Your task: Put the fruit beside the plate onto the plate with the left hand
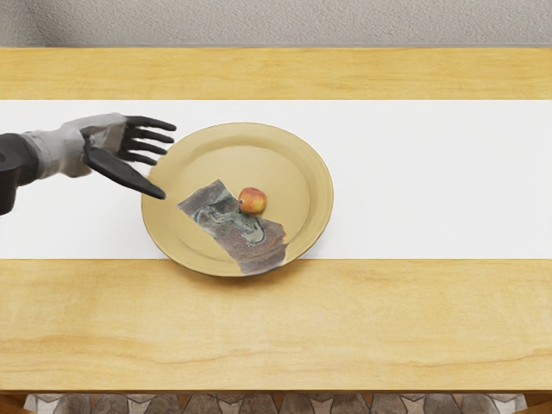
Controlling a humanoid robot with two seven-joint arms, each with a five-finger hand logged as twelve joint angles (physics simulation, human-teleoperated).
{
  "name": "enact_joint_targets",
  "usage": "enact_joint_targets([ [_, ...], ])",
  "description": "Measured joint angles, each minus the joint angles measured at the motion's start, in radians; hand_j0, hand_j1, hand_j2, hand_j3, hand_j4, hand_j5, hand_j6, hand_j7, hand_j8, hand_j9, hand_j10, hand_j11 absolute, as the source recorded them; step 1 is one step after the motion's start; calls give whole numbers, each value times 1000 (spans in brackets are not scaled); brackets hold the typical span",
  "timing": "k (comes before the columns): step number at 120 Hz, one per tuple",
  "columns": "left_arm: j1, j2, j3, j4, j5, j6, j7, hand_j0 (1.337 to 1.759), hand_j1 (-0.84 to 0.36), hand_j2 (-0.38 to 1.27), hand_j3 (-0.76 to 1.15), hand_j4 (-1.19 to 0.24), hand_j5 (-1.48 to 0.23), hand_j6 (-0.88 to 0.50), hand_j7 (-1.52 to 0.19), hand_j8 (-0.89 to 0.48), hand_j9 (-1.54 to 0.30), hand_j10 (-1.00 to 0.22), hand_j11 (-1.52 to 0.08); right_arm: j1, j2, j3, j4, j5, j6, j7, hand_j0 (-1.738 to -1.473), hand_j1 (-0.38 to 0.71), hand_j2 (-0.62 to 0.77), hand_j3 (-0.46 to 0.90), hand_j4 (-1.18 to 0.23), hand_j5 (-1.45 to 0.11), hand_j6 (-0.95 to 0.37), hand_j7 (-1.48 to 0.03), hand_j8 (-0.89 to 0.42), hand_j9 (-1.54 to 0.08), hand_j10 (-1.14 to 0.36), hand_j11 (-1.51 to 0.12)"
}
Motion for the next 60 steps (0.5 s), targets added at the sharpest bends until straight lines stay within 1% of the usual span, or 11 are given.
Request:
enact_joint_targets([
  [9, 99, 10, -151, 4, -5, -148, -6, 1658, 47, 53, 0, -254, -330, -254, -329, -254, -329, -254, -329, 0, 0, 0, 0, 0, 0, 0, -1658, -303, -8, 0, -39, -50, -39, -50, -39, -50, -39, -50],
  [15, 130, 10, -224, 11, -18, -230, -10, 1658, 47, 53, 0, -254, -329, -254, -329, -254, -329, -254, -329, 0, 0, 0, 0, 0, 0, 0, -1658, -303, -8, 0, -39, -50, -39, -50, -39, -50, -39, -50],
  [23, 156, 9, -285, 26, -38, -320, -21, 1658, 47, 53, 0, -254, -329, -254, -329, -254, -329, -254, -329, 0, 0, 0, 0, 0, 0, 0, -1658, -303, -7, 0, -39, -50, -39, -50, -39, -50, -39, -50],
  [41, 195, 9, -345, 84, -97, -484, -41, 1658, 47, 52, 0, -253, -328, -253, -328, -253, -328, -253, -328, 0, 0, 0, 0, 0, 0, 0, -1658, -303, -7, 0, -39, -50, -39, -50, -39, -50, -39, -50],
  [60, 223, 8, -360, 119, -122, -562, -60, 1658, 48, 52, 0, -253, -328, -253, -328, -253, -328, -253, -328, 0, 0, 0, 0, 0, 0, 0, -1658, -303, -7, 0, -39, -50, -39, -50, -39, -50, -39, -50],
])
